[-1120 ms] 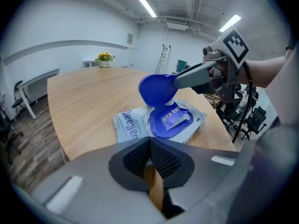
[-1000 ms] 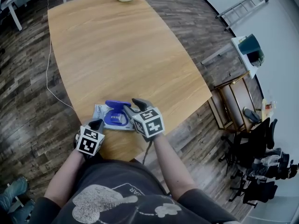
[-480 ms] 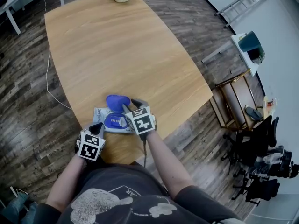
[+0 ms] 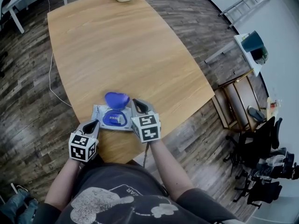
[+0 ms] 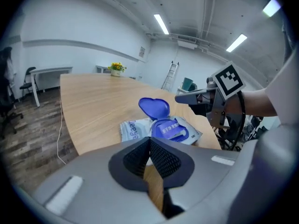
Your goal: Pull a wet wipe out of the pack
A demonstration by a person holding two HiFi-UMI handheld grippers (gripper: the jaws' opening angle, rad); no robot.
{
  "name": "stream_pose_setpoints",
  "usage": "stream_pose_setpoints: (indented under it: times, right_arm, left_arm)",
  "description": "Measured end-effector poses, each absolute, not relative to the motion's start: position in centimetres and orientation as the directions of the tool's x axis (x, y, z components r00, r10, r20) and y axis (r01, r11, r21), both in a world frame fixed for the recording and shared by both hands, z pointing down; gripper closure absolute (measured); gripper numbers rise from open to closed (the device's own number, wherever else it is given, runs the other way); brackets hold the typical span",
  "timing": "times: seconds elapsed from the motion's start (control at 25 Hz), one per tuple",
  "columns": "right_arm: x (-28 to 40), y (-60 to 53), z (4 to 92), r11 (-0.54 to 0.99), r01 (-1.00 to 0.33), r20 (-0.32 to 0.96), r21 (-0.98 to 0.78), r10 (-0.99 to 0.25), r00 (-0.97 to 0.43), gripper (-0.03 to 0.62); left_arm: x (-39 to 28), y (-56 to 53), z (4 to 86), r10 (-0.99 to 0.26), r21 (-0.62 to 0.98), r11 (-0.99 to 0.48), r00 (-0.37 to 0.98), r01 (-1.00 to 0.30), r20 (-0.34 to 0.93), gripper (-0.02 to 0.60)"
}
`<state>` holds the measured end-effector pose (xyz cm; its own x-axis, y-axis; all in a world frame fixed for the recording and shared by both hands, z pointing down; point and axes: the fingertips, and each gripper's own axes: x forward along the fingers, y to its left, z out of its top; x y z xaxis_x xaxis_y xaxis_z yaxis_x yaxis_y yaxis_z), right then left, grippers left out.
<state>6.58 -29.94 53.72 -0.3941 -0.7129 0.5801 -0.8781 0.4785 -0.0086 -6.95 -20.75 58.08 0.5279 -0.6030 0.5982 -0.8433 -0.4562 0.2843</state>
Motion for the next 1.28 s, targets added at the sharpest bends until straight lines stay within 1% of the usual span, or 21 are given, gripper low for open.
stream_pose_setpoints:
  times: [0.12,0.16,0.2,0.28,0.4,0.48,0.52,0.6,0.68,0.76,0.8,0.92,1.08,1.28]
  right_arm:
    - [7.9,-29.0,53.1,0.456,-0.889,0.553,-0.051,-0.728,-0.405,0.602]
    - [8.3,-28.6,53.0,0.452,-0.890,0.550,-0.061,-0.729,-0.407,0.602]
    - [8.7,-28.3,53.0,0.450,-0.891,0.547,-0.068,-0.730,-0.410,0.602]
    - [9.2,-27.6,53.0,0.448,-0.890,0.543,-0.084,-0.728,-0.418,0.602]
    - [10.1,-26.5,53.4,0.448,-0.887,0.541,-0.110,-0.722,-0.431,0.602]
    - [10.7,-25.7,53.8,0.452,-0.884,0.544,-0.121,-0.715,-0.440,0.602]
    - [11.0,-25.4,53.9,0.456,-0.881,0.546,-0.125,-0.710,-0.445,0.602]
    - [11.3,-24.7,54.2,0.468,-0.873,0.549,-0.138,-0.697,-0.461,0.602]
    - [11.7,-24.2,54.3,0.483,-0.862,0.550,-0.153,-0.683,-0.480,0.602]
    - [12.0,-23.9,54.6,0.499,-0.851,0.551,-0.161,-0.670,-0.497,0.602]
    - [12.0,-23.8,54.7,0.508,-0.845,0.551,-0.166,-0.663,-0.506,0.602]
    - [12.0,-23.7,55.1,0.535,-0.827,0.550,-0.175,-0.644,-0.533,0.602]
    - [11.3,-23.8,55.0,0.568,-0.804,0.543,-0.176,-0.625,-0.561,0.602]
    - [9.7,-23.5,54.4,0.616,-0.768,0.534,-0.175,-0.596,-0.600,0.602]
  left_arm:
    - [-6.0,-20.6,56.2,-0.646,0.243,-0.484,0.531,-0.841,0.548,0.560]
    - [-5.2,-20.4,55.7,-0.644,0.229,-0.507,0.542,-0.831,0.539,0.521]
    - [-4.4,-20.2,55.4,-0.634,0.216,-0.534,0.557,-0.817,0.537,0.460]
    - [-2.6,-19.7,55.2,-0.611,0.177,-0.585,0.574,-0.791,0.545,0.451]
    - [-0.6,-19.6,55.7,-0.616,0.065,-0.627,0.546,-0.776,0.568,0.373]
    - [0.2,-20.0,56.3,-0.633,-0.002,-0.621,0.500,-0.784,0.591,0.324]
    - [0.4,-20.3,56.7,-0.642,-0.027,-0.608,0.471,-0.793,0.604,0.310]
    - [0.7,-21.0,57.6,-0.652,-0.049,-0.573,0.419,-0.818,0.632,0.308]
    - [0.8,-21.7,58.1,-0.660,-0.040,-0.530,0.383,-0.847,0.646,0.311]
    - [0.6,-22.3,58.1,-0.678,-0.043,-0.487,0.347,-0.873,0.648,0.336]
    - [0.4,-22.5,58.0,-0.690,-0.051,-0.469,0.329,-0.882,0.645,0.356]
    - [-0.2,-22.8,57.7,-0.723,-0.071,-0.421,0.287,-0.904,0.628,0.455]
    - [-0.8,-22.6,56.9,-0.752,-0.089,-0.376,0.248,-0.922,0.611,0.535]
    - [-2.2,-22.8,56.3,-0.767,-0.086,-0.345,0.228,-0.935,0.600,0.549]
